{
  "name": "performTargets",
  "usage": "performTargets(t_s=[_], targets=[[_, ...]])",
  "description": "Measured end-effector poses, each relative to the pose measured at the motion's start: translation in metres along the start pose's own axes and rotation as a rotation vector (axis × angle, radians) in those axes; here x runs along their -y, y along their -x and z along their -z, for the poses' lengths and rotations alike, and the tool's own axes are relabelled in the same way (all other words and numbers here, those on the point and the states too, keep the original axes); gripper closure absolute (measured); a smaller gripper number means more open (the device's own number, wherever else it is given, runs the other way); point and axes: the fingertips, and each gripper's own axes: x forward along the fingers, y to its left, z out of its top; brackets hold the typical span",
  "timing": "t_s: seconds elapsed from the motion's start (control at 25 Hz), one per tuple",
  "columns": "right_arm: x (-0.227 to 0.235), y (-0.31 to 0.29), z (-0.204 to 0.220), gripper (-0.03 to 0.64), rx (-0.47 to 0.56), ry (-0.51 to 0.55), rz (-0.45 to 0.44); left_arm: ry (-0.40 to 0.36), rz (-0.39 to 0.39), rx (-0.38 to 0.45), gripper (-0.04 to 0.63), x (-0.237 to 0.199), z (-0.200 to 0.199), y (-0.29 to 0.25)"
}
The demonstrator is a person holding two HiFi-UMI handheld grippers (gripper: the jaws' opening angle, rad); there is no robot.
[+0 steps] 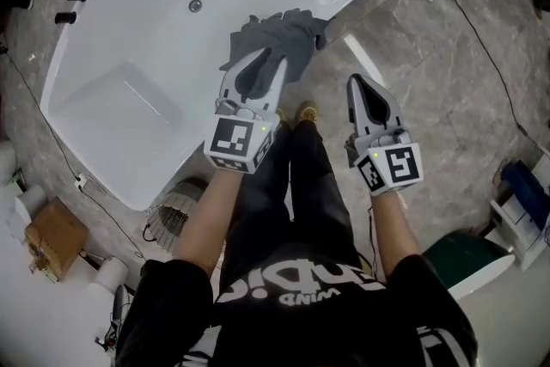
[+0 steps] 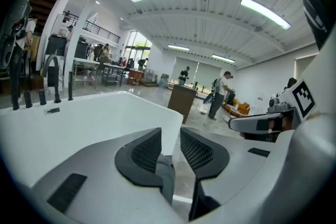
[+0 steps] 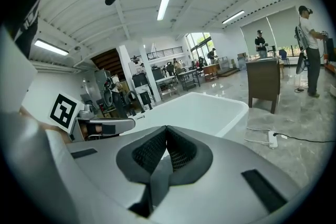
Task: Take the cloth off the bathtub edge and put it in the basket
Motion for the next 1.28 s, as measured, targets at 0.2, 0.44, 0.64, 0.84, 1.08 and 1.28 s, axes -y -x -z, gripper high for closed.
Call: performTargets(t_s=[0.2,0.44,0.64,0.84,1.08,1.28], targets=[[0.005,0.000,0.000,0.603,-0.005,-0.005,0.004,0.022,0.054,-0.038,0.317,0.008,0.008,-0.009],[0.014,0.000,0.002,0.603,-0.006,-0.027,0.020,-0.018,0.068,-0.090,0.276,0.009,0.020,-0.020],[0.017,-0.002,0.009,0.603,-0.019,-0.036,0.024,-0.064,0.088,-0.179,0.276,0.003,0.046,-0.034],[0.018,-0.004,0.021,0.603,-0.041,-0.048,0.026,-0.084,0.080,-0.277,0.276,-0.013,0.087,-0.056],[0.020,-0.005,0.031,0.603,-0.057,-0.067,0.033,-0.152,0.076,-0.459,0.264,-0.031,0.154,-0.082],[0.022,-0.005,0.038,0.603,-0.071,-0.076,0.039,-0.180,0.081,-0.603,0.241,-0.039,0.196,-0.100]])
